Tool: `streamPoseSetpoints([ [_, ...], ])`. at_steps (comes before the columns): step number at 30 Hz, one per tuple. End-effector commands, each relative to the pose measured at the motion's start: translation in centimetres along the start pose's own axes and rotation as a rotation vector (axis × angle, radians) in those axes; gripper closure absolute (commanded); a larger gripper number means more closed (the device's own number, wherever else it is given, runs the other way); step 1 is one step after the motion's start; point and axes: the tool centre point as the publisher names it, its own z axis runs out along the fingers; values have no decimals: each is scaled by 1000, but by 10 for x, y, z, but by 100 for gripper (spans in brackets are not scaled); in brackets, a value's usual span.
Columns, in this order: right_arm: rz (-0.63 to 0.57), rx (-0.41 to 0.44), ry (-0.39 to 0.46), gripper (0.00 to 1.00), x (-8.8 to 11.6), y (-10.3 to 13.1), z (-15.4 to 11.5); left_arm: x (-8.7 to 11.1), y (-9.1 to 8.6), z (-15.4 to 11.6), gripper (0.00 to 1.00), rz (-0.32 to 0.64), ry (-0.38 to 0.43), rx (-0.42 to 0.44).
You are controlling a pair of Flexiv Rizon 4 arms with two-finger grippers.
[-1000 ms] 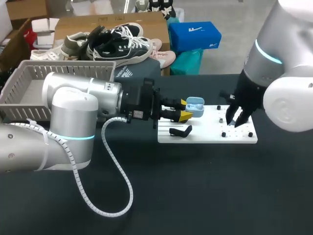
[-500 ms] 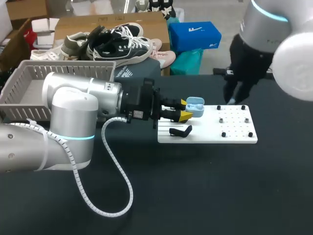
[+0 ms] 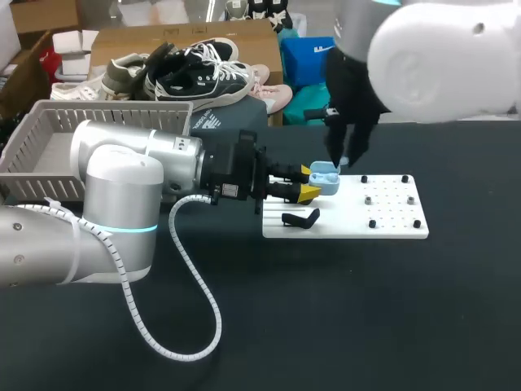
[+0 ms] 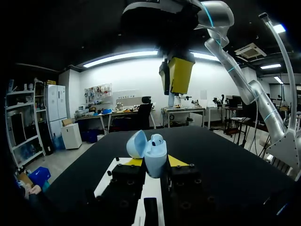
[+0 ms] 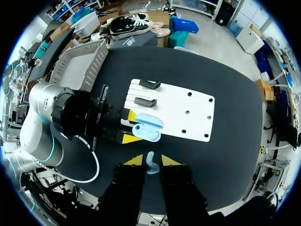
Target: Pick up each earbud case from the left stands, insert the matching earbuds, close the lid, and place the case in the box.
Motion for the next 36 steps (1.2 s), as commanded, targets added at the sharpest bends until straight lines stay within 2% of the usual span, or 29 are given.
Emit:
streamPoseSetpoints([
  [1, 1, 9, 68, 100, -11, 6, 5, 0, 0, 0, 100, 1, -2, -2],
  [10, -36, -3, 78, 100, -11, 15, 13, 0, 0, 0, 100, 1, -2, -2],
  [14, 1, -19, 72, 100, -16, 11, 18, 0, 0, 0, 100, 1, -2, -2],
  [28, 0, -21, 71, 100, -16, 12, 18, 0, 0, 0, 100, 1, -2, -2],
  [36, -68, -53, 21, 100, -20, 15, 23, 0, 0, 0, 100, 1, -2, -2],
])
